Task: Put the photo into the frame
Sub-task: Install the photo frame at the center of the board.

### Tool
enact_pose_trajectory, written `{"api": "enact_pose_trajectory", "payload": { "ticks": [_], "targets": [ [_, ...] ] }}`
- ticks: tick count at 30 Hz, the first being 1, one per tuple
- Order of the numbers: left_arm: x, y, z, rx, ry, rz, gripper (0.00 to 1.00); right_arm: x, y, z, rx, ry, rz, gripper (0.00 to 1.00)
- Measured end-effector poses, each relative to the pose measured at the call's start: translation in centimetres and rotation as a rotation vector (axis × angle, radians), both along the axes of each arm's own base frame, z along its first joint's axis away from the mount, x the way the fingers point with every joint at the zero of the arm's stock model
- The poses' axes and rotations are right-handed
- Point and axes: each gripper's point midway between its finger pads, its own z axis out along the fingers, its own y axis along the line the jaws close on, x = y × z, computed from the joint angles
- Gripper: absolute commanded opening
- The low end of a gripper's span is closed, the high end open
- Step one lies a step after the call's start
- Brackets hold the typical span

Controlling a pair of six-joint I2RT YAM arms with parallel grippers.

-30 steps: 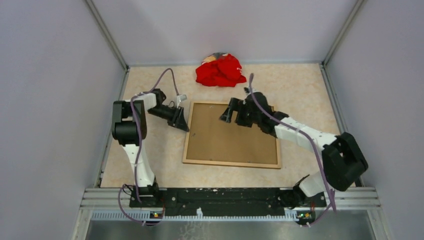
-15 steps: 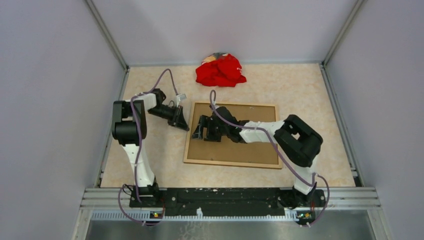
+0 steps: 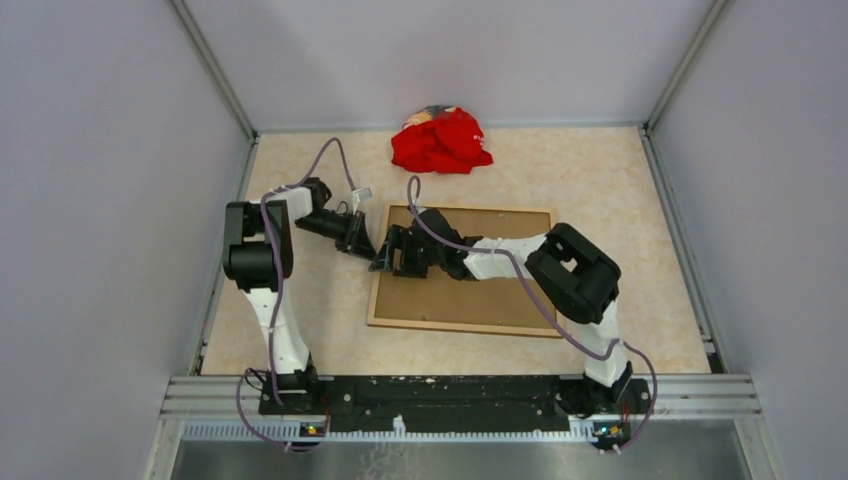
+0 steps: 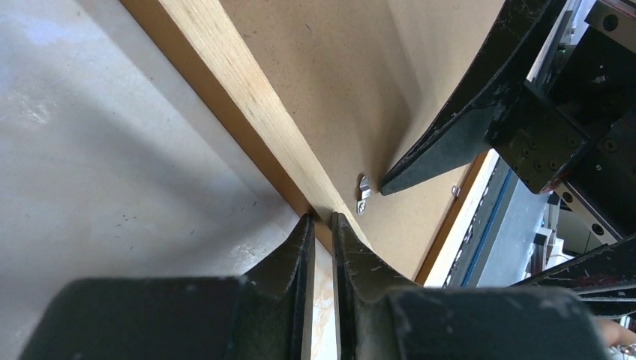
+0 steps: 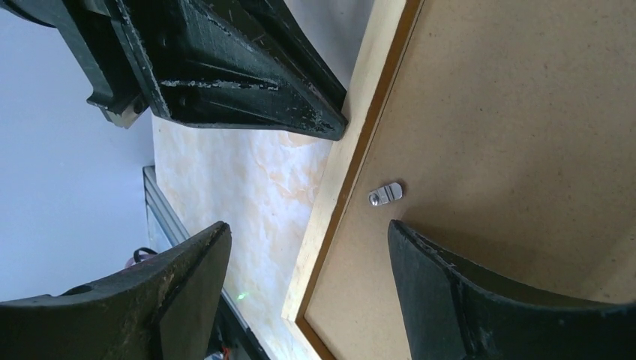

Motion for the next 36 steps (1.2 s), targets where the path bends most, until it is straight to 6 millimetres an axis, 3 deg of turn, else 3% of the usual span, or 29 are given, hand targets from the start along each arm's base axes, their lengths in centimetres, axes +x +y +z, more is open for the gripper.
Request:
{"api": "enact_pose_trajectory", "payload": {
  "ticks": [36],
  "targets": [
    [-0.1,0.0,0.1,-0.003,-0.012,-0.002,0.17,1.5,1.7,-0.1,0.014,-0.023,0.021,0.75]
  ]
}}
